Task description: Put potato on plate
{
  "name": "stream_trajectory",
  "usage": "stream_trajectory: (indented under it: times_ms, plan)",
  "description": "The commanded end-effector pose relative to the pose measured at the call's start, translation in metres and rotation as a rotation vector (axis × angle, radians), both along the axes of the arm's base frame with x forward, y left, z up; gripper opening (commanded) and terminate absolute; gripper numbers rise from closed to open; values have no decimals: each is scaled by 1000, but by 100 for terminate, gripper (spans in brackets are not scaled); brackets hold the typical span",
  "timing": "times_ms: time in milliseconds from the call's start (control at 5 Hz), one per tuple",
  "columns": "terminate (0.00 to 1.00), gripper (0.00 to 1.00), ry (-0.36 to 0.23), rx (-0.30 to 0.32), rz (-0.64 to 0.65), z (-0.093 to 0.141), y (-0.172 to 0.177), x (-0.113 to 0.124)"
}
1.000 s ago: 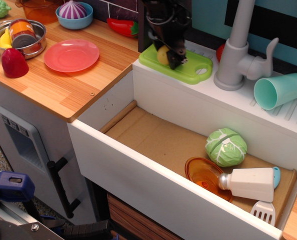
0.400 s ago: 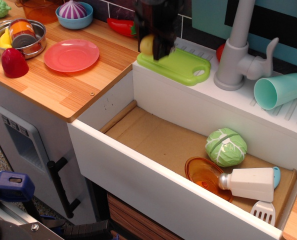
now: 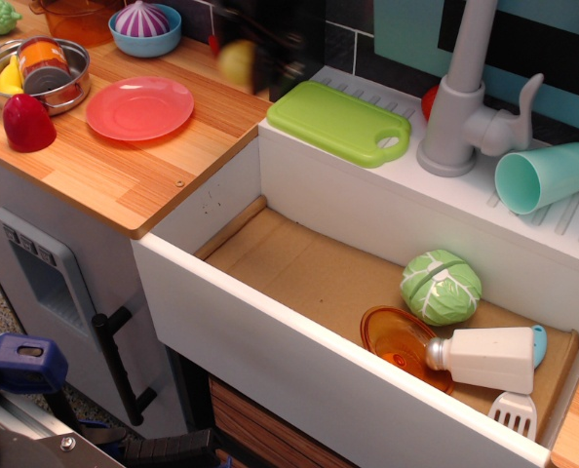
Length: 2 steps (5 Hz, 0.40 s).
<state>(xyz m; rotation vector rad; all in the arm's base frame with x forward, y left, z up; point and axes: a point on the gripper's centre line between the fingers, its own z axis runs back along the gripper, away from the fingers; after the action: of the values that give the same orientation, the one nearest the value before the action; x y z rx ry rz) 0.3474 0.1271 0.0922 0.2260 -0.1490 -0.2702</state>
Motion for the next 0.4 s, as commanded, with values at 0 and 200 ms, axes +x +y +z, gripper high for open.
stream_trajectory:
  times_ms: [0, 200]
  plan:
    - [0, 0, -13, 33, 10, 13, 40, 4]
    - [0, 0, -12, 45, -33, -4, 57, -10]
